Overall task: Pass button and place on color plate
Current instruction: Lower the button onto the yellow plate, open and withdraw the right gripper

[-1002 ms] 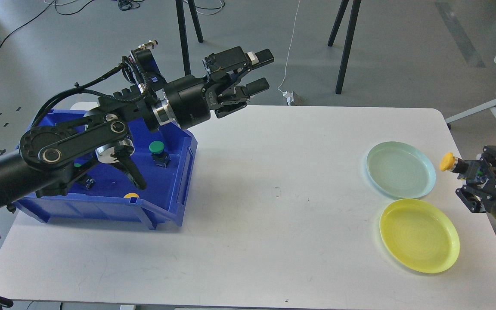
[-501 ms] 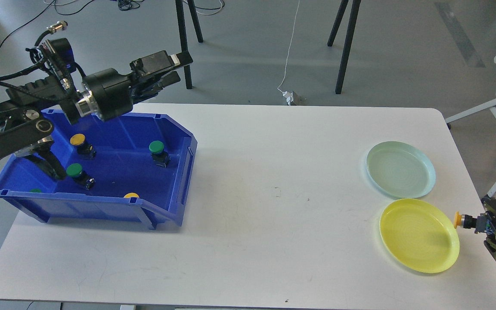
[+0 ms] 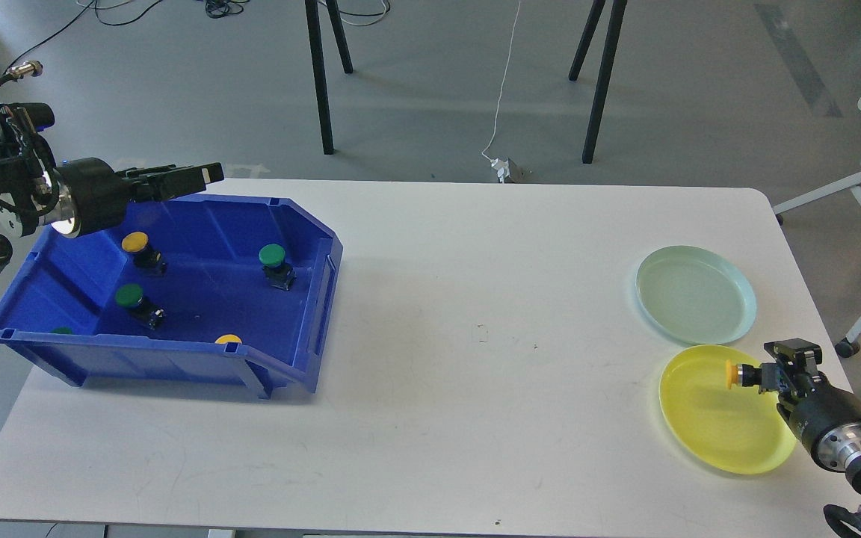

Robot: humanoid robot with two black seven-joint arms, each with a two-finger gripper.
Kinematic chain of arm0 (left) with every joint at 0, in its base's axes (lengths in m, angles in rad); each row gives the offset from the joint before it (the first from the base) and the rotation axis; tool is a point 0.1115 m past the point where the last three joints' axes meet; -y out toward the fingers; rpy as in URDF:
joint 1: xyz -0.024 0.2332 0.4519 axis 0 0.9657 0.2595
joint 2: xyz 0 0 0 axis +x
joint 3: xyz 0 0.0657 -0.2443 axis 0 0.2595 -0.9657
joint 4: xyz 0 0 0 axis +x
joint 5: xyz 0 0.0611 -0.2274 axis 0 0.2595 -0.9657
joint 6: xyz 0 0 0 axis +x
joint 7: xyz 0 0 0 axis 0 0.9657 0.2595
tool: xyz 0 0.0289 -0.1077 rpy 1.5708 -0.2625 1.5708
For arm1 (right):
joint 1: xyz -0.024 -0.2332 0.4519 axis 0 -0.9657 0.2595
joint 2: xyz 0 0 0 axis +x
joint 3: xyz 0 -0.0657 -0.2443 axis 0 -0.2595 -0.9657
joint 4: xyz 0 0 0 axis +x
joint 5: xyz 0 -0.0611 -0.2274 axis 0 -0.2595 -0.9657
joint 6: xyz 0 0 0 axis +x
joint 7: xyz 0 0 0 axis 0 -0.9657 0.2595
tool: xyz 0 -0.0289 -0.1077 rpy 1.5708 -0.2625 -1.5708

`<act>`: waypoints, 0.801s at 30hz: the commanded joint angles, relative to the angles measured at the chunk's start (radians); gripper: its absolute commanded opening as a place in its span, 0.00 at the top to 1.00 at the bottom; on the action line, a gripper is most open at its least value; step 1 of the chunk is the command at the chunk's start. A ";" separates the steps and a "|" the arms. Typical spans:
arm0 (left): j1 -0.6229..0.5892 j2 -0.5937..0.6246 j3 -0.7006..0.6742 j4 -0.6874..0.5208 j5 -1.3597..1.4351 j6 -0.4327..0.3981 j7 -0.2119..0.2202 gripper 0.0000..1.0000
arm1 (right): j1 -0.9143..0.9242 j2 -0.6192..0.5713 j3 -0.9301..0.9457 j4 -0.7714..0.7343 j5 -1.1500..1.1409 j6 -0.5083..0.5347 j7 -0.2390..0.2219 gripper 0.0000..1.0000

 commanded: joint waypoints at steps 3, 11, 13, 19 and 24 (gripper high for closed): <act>0.007 0.011 0.042 -0.008 0.047 -0.011 0.000 0.06 | -0.027 -0.012 0.001 0.019 0.002 -0.001 0.012 0.63; 0.010 0.042 0.060 -0.004 0.170 -0.015 0.000 0.06 | -0.063 -0.040 0.021 0.036 0.004 -0.007 0.049 0.39; 0.010 0.044 0.062 0.003 0.206 -0.015 0.000 0.06 | -0.063 -0.041 0.022 0.036 0.005 -0.007 0.049 0.35; 0.010 0.071 0.060 0.018 0.299 -0.047 0.000 0.06 | -0.064 -0.040 0.024 0.038 0.005 -0.007 0.049 0.24; 0.012 0.074 0.062 0.048 0.384 -0.075 0.000 0.06 | -0.064 -0.040 0.045 0.038 0.007 -0.007 0.049 0.22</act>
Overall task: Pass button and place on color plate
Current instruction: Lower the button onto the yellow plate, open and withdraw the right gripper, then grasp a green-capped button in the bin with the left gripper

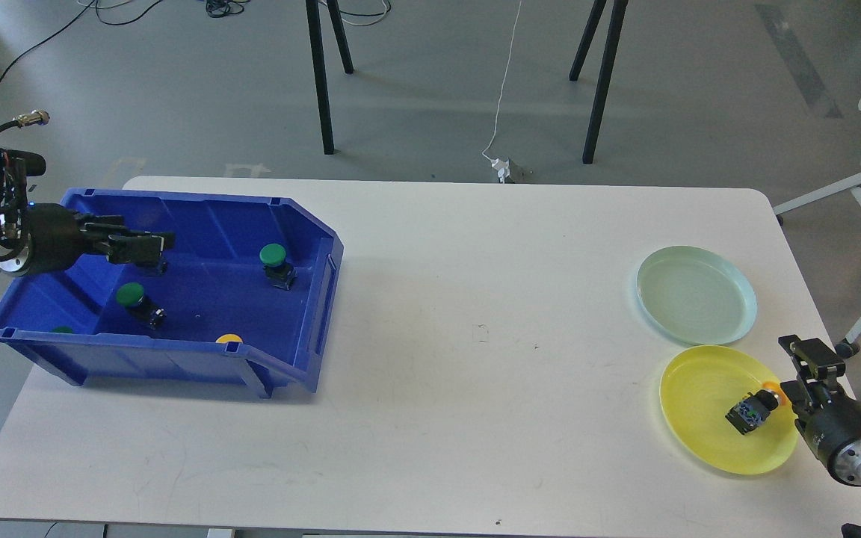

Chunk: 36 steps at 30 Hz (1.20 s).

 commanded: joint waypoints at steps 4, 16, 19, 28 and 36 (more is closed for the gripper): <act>0.023 -0.006 -0.001 0.081 0.083 -0.039 0.000 0.06 | -0.017 0.001 0.024 -0.001 0.004 0.002 0.001 0.22; 0.058 -0.081 -0.001 0.186 0.088 -0.074 0.000 0.06 | -0.020 -0.014 0.310 0.080 0.260 0.090 0.066 0.14; 0.084 -0.111 -0.001 0.224 0.086 -0.074 0.000 0.07 | -0.020 -0.004 0.442 0.099 0.270 0.233 0.055 0.11; 0.104 -0.130 -0.003 0.246 0.083 -0.077 0.000 0.07 | 0.032 0.041 0.517 0.090 0.349 0.353 0.032 0.05; 0.121 -0.141 -0.003 0.267 0.080 -0.080 0.000 0.08 | 0.014 0.047 0.518 0.088 0.349 0.384 0.034 0.05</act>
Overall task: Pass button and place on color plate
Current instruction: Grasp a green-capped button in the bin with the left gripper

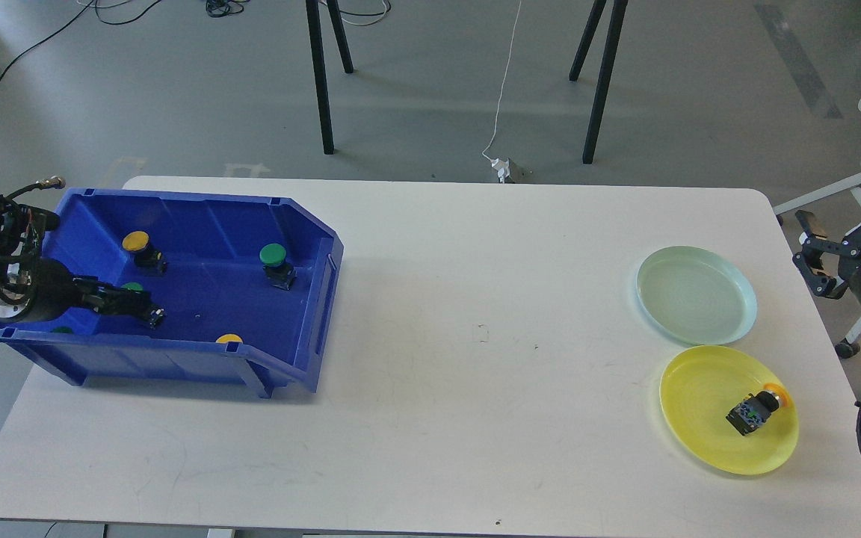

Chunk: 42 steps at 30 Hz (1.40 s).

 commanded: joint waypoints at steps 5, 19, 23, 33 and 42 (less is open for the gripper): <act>0.001 -0.042 0.000 0.060 -0.006 0.000 0.000 0.11 | -0.010 0.001 0.004 -0.001 0.001 0.007 0.003 0.05; 0.038 -0.089 0.000 0.119 -0.003 0.009 0.000 0.37 | -0.019 0.001 0.004 -0.001 0.001 0.009 0.005 0.05; 0.038 -0.088 0.000 0.120 -0.006 0.017 0.000 0.49 | -0.021 0.001 0.004 -0.001 0.001 0.011 0.005 0.05; 0.036 -0.089 -0.002 0.120 -0.011 0.050 0.000 0.89 | -0.032 0.001 0.003 -0.002 0.001 0.009 0.008 0.05; 0.016 -0.074 -0.023 0.079 -0.023 0.049 0.000 0.94 | -0.049 0.001 0.004 -0.002 0.001 0.009 0.011 0.05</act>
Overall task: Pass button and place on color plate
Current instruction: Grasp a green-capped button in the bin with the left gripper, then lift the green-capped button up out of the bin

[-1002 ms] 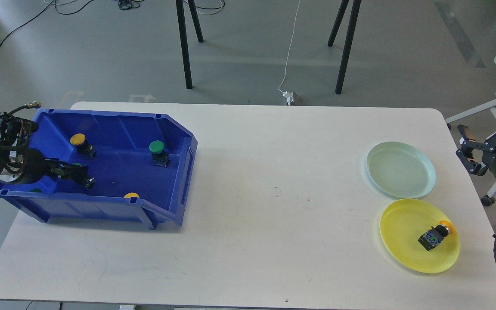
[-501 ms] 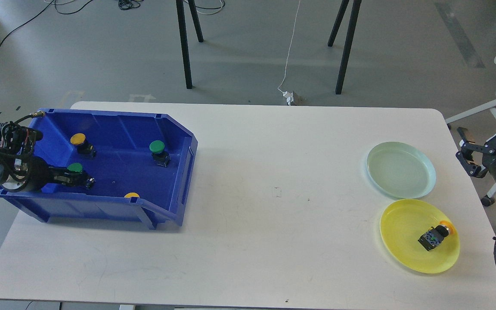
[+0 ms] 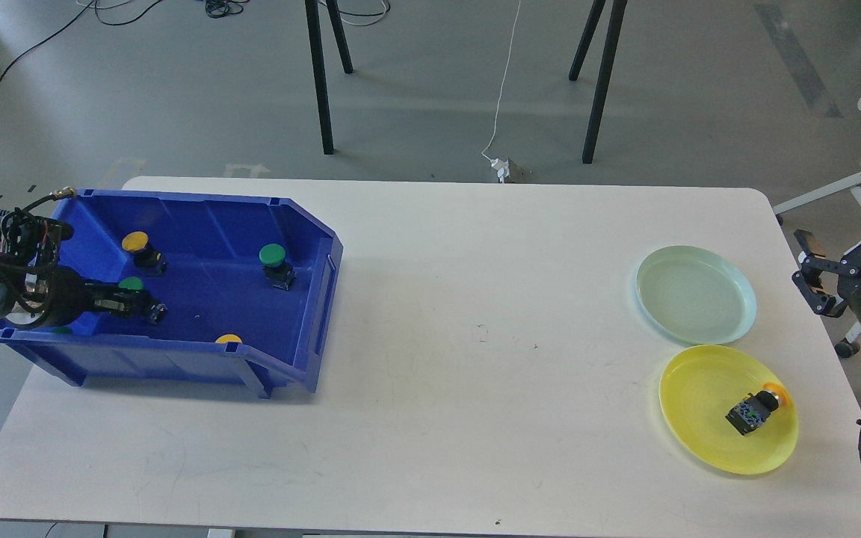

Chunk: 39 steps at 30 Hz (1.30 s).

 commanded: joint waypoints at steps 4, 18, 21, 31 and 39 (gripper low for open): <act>-0.084 0.163 -0.023 -0.223 -0.088 -0.069 0.000 0.94 | -0.003 0.000 -0.001 -0.006 0.000 0.001 0.001 0.05; -0.109 0.372 -0.298 -0.931 -0.603 -0.228 0.000 0.93 | 0.058 0.028 -0.052 0.032 -0.052 0.002 -0.009 0.06; -0.109 0.276 -0.301 -0.932 -0.752 -0.227 0.000 0.93 | 0.139 0.037 -0.145 0.061 -0.123 -0.008 -0.010 0.06; -0.068 -0.011 -0.256 -0.725 -0.880 -0.135 0.000 0.93 | 0.322 0.248 -0.319 0.072 -0.129 -0.013 0.068 0.06; -0.071 -0.028 -0.249 -0.725 -0.882 -0.107 0.000 0.93 | 0.406 0.478 -0.455 0.022 -0.147 -0.073 0.135 0.06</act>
